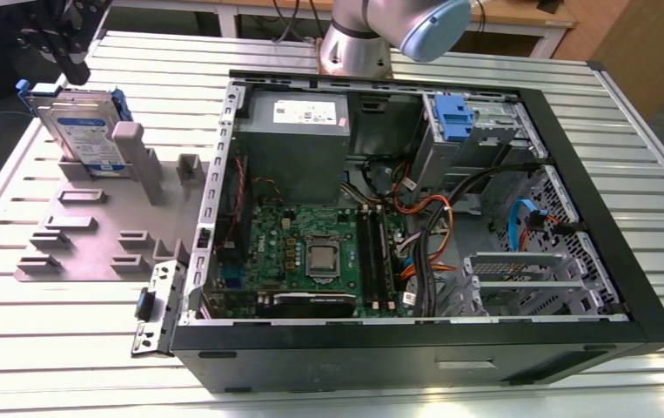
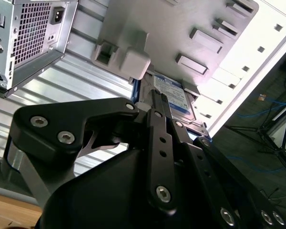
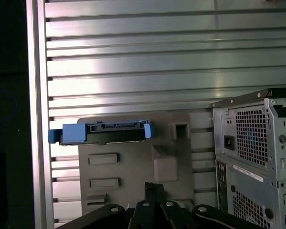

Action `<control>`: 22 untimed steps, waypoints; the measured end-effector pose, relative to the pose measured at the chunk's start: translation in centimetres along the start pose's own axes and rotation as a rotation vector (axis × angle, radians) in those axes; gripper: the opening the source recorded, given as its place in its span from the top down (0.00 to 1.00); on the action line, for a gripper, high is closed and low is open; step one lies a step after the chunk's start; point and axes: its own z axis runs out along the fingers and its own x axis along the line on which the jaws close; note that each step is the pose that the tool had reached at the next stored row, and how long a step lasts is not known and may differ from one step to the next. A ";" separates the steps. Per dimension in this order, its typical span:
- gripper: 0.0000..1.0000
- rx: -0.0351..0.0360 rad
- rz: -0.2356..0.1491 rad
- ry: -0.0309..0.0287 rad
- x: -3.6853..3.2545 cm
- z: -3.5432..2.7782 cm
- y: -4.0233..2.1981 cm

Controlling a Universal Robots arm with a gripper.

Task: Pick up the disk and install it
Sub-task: 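Reach for the disk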

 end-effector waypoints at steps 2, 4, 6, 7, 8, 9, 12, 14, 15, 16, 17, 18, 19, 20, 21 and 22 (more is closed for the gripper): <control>0.89 0.0000 0.000 -0.0001 0.12 0.00 -0.01; 0.89 0.0000 0.000 0.0000 0.13 0.00 -0.01; 0.89 0.0000 0.000 -0.0001 0.14 0.00 -0.01; 0.89 0.0000 0.000 -0.0001 0.14 0.00 -0.01; 0.89 0.0000 0.000 -0.0001 0.14 0.00 -0.01; 0.89 0.0000 0.000 -0.0001 0.14 0.00 -0.01; 0.89 0.0000 0.000 -0.0001 0.15 0.01 -0.01; 0.89 -0.0001 0.000 -0.0001 0.15 0.01 -0.01; 0.89 0.0000 0.000 -0.0001 0.15 0.00 -0.01; 0.89 0.0000 0.000 0.0000 0.21 0.00 -0.02; 0.89 0.0000 0.000 -0.0001 0.36 0.01 0.00; 0.89 0.0000 0.000 -0.0001 0.62 0.01 0.08; 0.89 0.0000 0.000 -0.0001 0.90 0.02 0.24; 0.89 -0.0001 0.000 -0.0001 1.15 0.04 0.47; 0.89 -0.0001 0.000 -0.0002 1.42 0.05 0.70; 0.89 0.0001 0.000 0.0000 1.71 0.06 0.89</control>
